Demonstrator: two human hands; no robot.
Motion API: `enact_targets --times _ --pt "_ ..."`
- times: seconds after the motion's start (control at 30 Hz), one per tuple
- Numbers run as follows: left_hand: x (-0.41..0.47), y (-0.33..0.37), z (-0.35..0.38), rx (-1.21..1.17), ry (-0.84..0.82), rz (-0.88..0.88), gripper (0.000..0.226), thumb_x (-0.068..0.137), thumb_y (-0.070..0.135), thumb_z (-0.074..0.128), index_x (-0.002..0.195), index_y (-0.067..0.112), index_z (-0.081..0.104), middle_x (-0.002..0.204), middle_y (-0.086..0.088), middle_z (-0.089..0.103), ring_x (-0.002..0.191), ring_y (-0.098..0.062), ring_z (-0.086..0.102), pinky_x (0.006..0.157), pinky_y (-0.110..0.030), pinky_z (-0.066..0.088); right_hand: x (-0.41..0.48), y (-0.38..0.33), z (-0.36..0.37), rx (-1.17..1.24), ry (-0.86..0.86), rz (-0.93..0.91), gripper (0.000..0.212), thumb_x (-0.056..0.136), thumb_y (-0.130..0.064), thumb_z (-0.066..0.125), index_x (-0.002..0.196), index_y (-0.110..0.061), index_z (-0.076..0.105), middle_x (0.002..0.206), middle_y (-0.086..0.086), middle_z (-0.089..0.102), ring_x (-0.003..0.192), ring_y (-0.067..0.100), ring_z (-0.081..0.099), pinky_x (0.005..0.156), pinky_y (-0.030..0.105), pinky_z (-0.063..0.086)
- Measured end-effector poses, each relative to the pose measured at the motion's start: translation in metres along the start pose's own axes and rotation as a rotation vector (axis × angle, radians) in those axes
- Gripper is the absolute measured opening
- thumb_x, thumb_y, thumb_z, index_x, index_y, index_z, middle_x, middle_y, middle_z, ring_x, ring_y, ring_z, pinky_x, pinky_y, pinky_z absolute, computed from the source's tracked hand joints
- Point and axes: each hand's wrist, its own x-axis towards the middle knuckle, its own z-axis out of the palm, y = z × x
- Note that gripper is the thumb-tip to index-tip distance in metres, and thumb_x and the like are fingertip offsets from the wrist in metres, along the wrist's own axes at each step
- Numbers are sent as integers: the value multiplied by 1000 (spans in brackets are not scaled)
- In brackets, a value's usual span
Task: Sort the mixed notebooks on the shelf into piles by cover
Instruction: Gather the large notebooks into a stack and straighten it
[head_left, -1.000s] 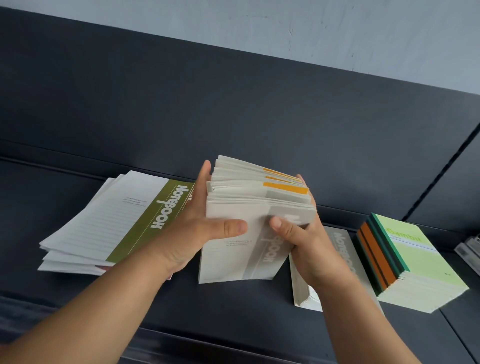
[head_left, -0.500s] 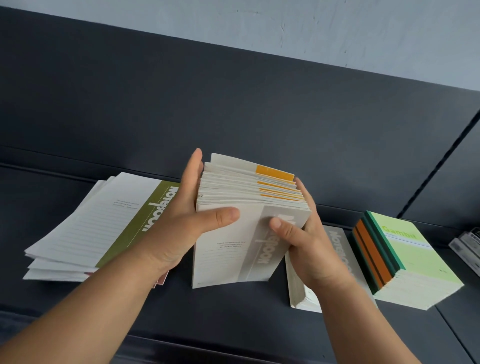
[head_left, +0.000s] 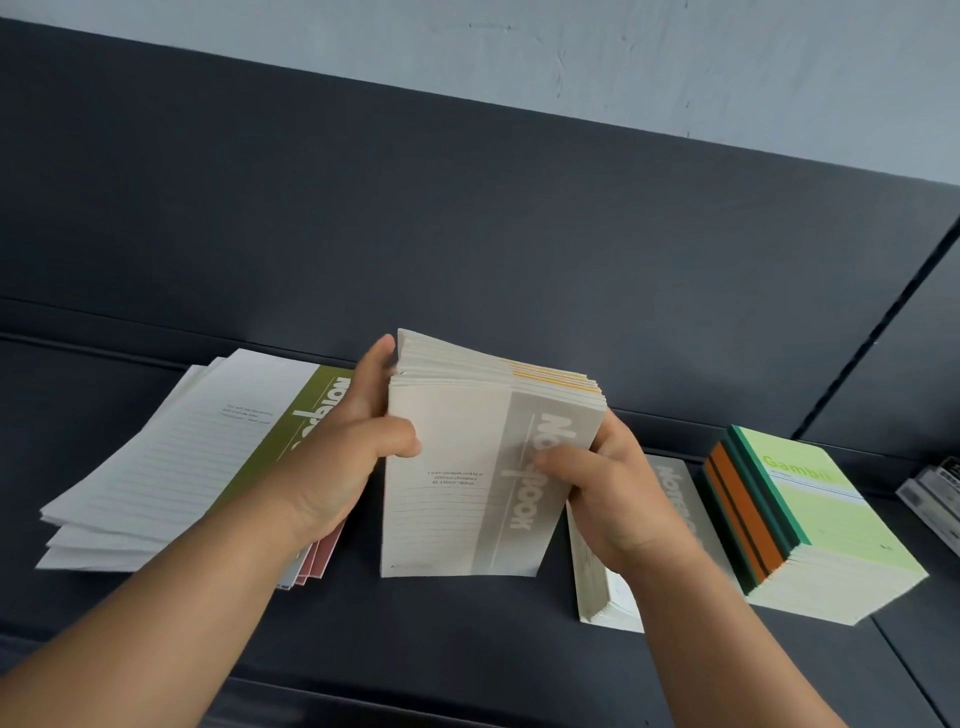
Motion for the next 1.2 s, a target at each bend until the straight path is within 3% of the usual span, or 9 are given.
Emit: enact_targets --times 0.07,0.17,0.33,0.47,0.6,0.73,0.93,1.07,1.2 --pt "-5 1 2 77 31 17 71 65 13 55 132 37 49 114 18 68 110 -3 61 82 -22 44 0 2 1 7 25 0 41 70 -3 60 107 -19 67 102 4 75 98 22 71 82 35 55" --pt "-13 2 15 130 94 61 49 87 11 56 122 45 51 108 23 66 94 16 59 72 -11 43 0 5 6 -15 76 -8 43 74 -7 59 114 -20 62 108 2 74 104 23 69 89 42 55" --pt "-6 1 20 101 119 69 54 71 18 49 107 58 46 113 23 62 101 9 58 81 -21 43 4 1 8 -63 106 -51 49 71 -4 59 117 -21 57 108 -1 73 105 19 69 85 36 55" --pt "-11 -12 12 121 47 20 64 67 20 53 120 54 42 112 31 60 106 12 54 80 -17 40 -3 10 4 -136 65 -5 44 81 -15 61 123 -27 56 119 -5 70 114 15 65 96 38 51" --pt "-11 -25 9 178 33 -16 74 65 19 51 131 50 38 113 36 57 109 15 50 85 -21 38 -8 22 3 -160 49 71 51 74 -14 57 121 -36 55 122 -6 66 116 11 62 98 36 48" --pt "-10 -30 5 222 3 -97 71 65 20 48 131 47 40 120 30 57 122 2 48 95 -29 38 -8 26 4 -194 32 125 56 76 -9 53 124 -38 53 127 -5 63 119 11 60 101 37 47" --pt "-13 -35 2 350 -84 -71 68 91 12 47 134 60 22 116 53 42 112 31 34 98 -17 31 -13 32 7 -304 76 183 45 100 -3 46 126 -41 48 117 -16 68 112 2 61 102 30 45" --pt "-13 -33 5 455 13 -4 63 94 5 50 130 55 34 128 32 49 124 6 45 104 -26 38 -14 28 14 -346 150 135 40 99 -3 50 123 -34 54 116 -15 66 110 2 62 104 37 48" --pt "-13 -16 8 380 134 4 43 90 13 62 118 44 52 110 20 66 105 -4 63 83 -24 52 -11 12 13 -274 255 107 34 98 -9 57 127 -26 52 111 -10 73 103 8 69 95 39 55"
